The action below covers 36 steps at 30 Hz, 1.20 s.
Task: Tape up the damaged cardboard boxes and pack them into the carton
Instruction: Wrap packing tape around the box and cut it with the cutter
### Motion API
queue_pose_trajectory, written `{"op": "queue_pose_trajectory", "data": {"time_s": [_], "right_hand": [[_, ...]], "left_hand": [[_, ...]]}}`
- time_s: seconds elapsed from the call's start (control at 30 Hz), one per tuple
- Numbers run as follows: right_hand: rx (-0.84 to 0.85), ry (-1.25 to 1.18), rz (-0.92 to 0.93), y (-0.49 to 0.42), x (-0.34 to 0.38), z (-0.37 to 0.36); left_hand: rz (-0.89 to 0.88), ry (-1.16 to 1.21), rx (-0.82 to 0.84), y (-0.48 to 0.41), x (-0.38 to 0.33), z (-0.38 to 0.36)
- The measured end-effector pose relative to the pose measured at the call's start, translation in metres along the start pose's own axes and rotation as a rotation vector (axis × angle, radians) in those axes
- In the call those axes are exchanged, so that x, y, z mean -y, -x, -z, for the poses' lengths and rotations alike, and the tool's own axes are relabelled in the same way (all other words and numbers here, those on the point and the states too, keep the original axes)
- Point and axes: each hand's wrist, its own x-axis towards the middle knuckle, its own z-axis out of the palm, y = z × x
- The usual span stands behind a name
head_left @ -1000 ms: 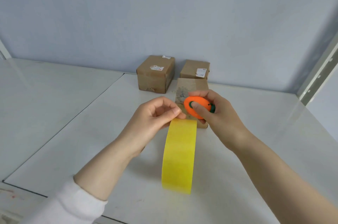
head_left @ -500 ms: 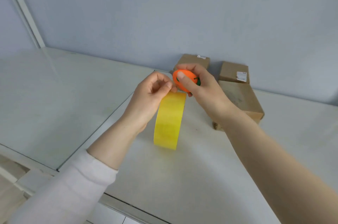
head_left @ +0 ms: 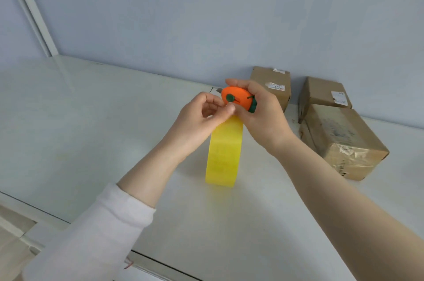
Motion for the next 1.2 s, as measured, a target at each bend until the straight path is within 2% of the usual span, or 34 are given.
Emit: {"op": "queue_pose_trajectory", "data": {"time_s": [0.07,0.27,0.43,0.53,0.63,0.73,0.77,0.83,0.93,1.0,1.1,1.2], "right_hand": [[-0.006,-0.015,-0.003,-0.001,-0.001,0.002],[0.068,-0.032,0.026,0.0,0.003,0.009],[0.079,-0.177,-0.058,-0.008,0.007,0.019],[0.106,-0.204,-0.192,-0.018,0.006,0.023],[0.15,-0.084,-0.306,-0.02,-0.002,0.026],[0.275,0.191,-0.32,-0.017,-0.006,0.031],[0.265,0.323,-0.31,-0.016,-0.006,0.037],[0.113,0.5,-0.241,-0.01,-0.009,0.059],[-0.112,0.551,-0.188,0.023,-0.024,0.115],[-0.187,0.669,-0.162,0.055,-0.043,0.15],[-0.208,0.723,-0.115,0.085,-0.067,0.178],[-0.148,0.698,0.035,0.087,-0.079,0.184]], "left_hand": [[0.038,0.019,0.063,0.003,0.002,0.0],[0.148,0.056,0.118,-0.003,0.001,0.008],[0.164,0.089,0.089,-0.008,0.005,0.003],[0.185,0.054,0.064,-0.014,0.005,0.001],[0.118,-0.044,0.004,-0.013,0.0,-0.002],[-0.053,-0.353,-0.008,-0.015,-0.009,0.0],[-0.091,-0.49,0.01,-0.016,-0.014,0.0],[-0.079,-0.667,0.073,-0.021,-0.022,-0.003],[-0.015,-0.806,0.116,-0.03,-0.031,-0.01],[-0.022,-0.9,0.076,-0.035,-0.038,-0.019],[-0.181,-0.818,0.07,-0.033,-0.047,-0.053],[-0.348,-0.681,0.25,-0.028,-0.051,-0.117]]}}
